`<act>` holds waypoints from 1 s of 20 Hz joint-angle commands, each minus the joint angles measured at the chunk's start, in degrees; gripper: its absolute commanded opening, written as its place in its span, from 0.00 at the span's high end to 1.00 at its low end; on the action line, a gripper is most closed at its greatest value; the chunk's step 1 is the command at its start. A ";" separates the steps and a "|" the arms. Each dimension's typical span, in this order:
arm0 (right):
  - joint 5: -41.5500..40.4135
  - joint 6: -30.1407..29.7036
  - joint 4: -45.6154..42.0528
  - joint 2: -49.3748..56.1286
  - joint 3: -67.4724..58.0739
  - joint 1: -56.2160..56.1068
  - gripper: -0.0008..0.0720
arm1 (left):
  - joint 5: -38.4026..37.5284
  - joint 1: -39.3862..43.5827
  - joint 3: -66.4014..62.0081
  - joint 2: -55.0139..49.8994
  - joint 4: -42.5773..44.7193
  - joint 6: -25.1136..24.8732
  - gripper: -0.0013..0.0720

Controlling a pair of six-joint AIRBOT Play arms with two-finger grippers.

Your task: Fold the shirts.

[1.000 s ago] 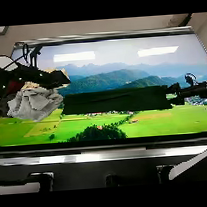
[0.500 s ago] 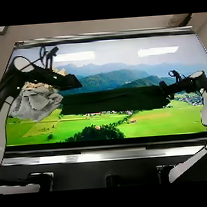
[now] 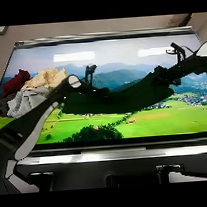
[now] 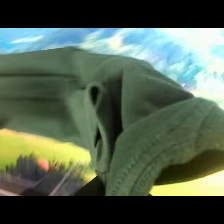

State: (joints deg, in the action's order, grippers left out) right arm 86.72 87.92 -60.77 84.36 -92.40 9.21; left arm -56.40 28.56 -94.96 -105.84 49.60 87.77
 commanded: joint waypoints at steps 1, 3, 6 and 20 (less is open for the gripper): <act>4.13 7.89 -2.99 -9.66 -0.04 -3.52 0.94 | 6.10 4.15 -0.04 -6.21 -14.62 0.48 0.94; 5.49 10.60 -2.95 -12.41 -0.04 -3.89 0.93 | 7.98 6.97 -0.04 -8.85 -21.55 0.48 0.94; 6.88 12.52 -4.04 -14.45 -0.04 -3.87 0.93 | 8.07 11.91 -0.04 -12.02 -29.79 -0.81 0.94; -11.54 14.99 4.26 -1.05 -0.04 -18.21 0.94 | 6.05 -11.45 -0.02 15.58 2.58 -2.69 0.94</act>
State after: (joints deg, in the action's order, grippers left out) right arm 82.46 102.48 -61.60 78.41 -92.42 -3.27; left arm -49.17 25.26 -94.94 -99.88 39.77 83.42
